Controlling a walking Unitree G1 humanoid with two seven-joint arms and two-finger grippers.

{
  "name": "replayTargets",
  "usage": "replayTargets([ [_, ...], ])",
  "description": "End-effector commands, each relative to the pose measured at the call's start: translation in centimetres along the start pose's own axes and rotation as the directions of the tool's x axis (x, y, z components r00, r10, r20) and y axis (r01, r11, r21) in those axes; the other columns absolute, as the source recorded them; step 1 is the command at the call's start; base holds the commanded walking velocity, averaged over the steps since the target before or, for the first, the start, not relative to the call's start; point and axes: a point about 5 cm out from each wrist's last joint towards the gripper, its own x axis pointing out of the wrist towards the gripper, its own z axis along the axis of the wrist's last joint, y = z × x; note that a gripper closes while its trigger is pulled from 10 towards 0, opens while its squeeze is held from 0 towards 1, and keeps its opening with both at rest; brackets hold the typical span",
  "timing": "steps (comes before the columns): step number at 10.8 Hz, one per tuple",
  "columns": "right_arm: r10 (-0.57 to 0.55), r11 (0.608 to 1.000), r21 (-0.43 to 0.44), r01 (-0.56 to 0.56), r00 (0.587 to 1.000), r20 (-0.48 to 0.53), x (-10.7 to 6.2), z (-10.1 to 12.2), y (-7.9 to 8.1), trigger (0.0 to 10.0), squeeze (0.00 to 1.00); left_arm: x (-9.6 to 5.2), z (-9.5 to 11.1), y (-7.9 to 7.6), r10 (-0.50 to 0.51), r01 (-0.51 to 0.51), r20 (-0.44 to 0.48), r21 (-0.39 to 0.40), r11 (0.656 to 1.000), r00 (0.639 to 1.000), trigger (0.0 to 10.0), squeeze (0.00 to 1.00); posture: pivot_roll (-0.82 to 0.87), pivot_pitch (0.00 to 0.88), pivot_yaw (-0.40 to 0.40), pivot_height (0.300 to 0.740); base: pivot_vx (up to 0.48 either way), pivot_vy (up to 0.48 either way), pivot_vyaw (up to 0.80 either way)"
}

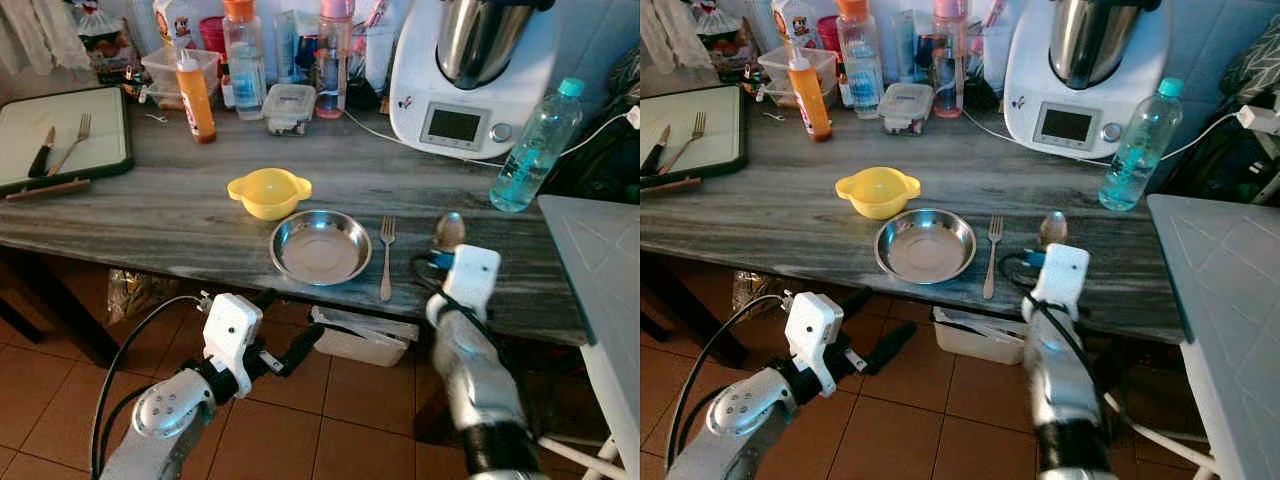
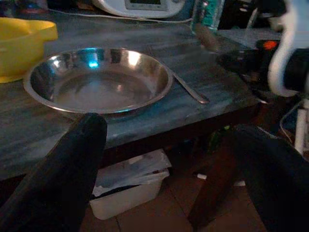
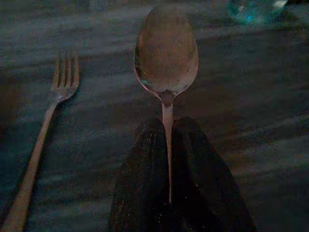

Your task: Setting the table

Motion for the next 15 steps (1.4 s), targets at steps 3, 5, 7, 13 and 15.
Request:
replayTargets([
  [3,0.001,1.000,0.027,0.000,0.999,-0.042,1.0,0.0,0.7,10.0,0.00,-0.2,1.0,-0.2,-0.086,0.086,0.013,-0.029,0.996,0.996,10.0,0.00,0.15,0.085,-0.024,0.740,0.000,0.000,0.00],
  [5,0.030,0.999,0.026,-0.028,0.998,-0.059,1.4,-0.1,1.3,10.0,0.00,-0.1,1.0,-0.3,-0.123,0.123,0.003,-0.030,0.992,0.992,10.0,0.00,0.16,0.072,-0.030,0.740,0.000,0.000,0.00],
  [7,0.043,0.999,0.030,-0.041,0.996,-0.077,1.6,-0.4,1.8,10.0,0.00,0.0,1.0,-0.4,-0.126,0.126,-0.002,-0.038,0.991,0.992,10.0,0.00,0.16,0.063,-0.032,0.740,0.000,0.000,0.00],
  [13,0.052,0.997,0.063,-0.046,0.993,-0.105,2.5,-0.7,2.9,10.0,0.00,0.2,0.7,-0.8,-0.140,0.139,-0.015,-0.063,0.988,0.990,10.0,0.00,0.16,0.067,-0.030,0.740,0.000,0.000,0.00],
  [15,0.023,0.998,0.058,-0.017,0.995,-0.102,2.7,-0.6,2.2,10.0,0.00,0.2,0.6,-0.8,-0.140,0.139,-0.016,-0.067,0.988,0.990,10.0,0.00,0.16,0.068,-0.031,0.740,0.000,0.000,0.00],
])
